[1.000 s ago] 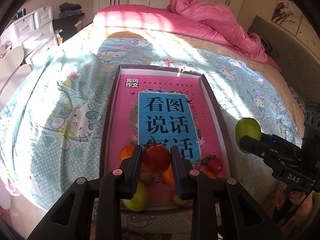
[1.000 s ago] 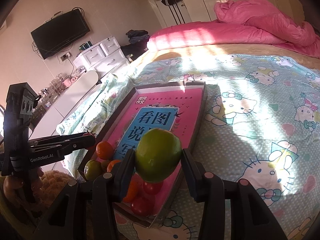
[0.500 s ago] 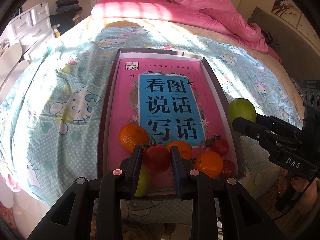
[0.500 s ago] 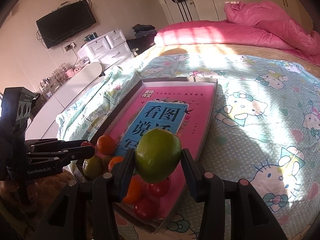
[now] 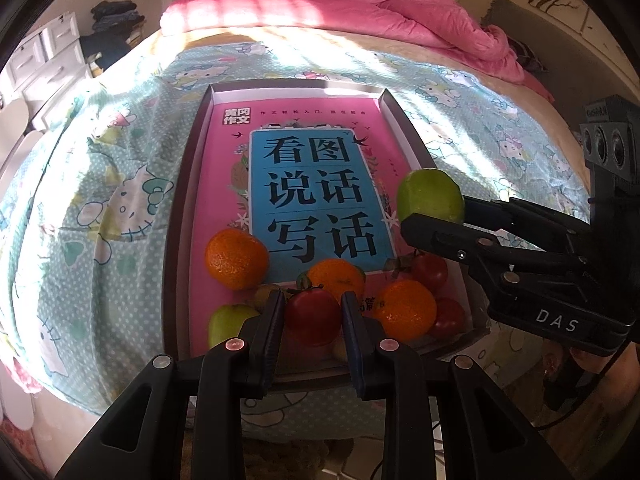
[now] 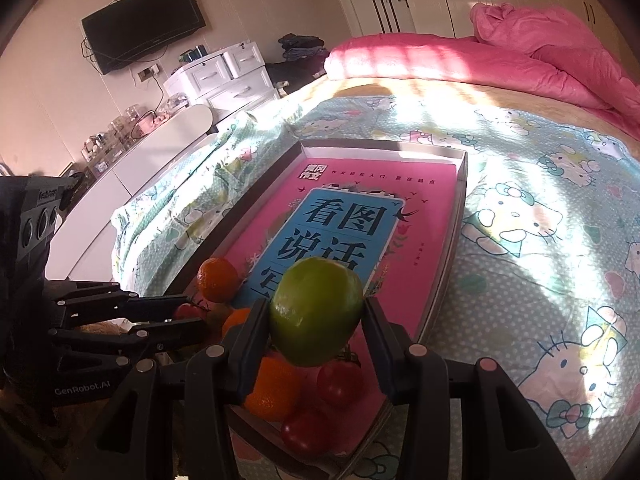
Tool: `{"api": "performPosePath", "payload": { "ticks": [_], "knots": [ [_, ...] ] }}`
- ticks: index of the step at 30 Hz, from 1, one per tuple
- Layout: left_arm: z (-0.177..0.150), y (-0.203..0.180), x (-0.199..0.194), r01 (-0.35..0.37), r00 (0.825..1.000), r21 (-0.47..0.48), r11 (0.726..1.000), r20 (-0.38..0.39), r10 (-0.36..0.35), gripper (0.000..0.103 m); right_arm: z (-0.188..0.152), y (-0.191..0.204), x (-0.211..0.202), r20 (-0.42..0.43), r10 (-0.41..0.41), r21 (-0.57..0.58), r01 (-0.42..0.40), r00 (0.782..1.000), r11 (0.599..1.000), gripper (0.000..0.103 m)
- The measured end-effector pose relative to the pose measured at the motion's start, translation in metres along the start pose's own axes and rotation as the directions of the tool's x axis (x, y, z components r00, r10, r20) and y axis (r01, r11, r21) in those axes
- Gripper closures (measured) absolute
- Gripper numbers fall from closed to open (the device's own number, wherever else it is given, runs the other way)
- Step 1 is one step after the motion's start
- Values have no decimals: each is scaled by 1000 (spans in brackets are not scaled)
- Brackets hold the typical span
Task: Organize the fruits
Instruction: 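Lower the tomato onto the book and open the left tool while the right tool releases the apple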
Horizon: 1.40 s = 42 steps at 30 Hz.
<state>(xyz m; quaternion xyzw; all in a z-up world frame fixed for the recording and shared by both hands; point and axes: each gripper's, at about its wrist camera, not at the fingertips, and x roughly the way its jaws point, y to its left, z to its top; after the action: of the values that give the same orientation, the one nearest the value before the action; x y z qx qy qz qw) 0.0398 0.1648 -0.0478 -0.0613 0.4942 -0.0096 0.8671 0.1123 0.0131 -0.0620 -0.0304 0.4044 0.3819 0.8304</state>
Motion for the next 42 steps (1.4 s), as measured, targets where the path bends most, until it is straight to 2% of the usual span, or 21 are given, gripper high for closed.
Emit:
{"api": "performPosePath", "payload": {
  "ticks": [17, 42],
  "knots": [
    [-5, 1, 16, 4, 999, -9, 1000, -48, -5, 74, 3, 0, 26, -39, -20, -29, 18, 999, 999, 56],
    [-2, -1, 21, 1, 998, -7, 1000, -59, -1, 74, -5, 4, 41, -102, -8, -42, 4, 995, 999, 56]
  ]
}}
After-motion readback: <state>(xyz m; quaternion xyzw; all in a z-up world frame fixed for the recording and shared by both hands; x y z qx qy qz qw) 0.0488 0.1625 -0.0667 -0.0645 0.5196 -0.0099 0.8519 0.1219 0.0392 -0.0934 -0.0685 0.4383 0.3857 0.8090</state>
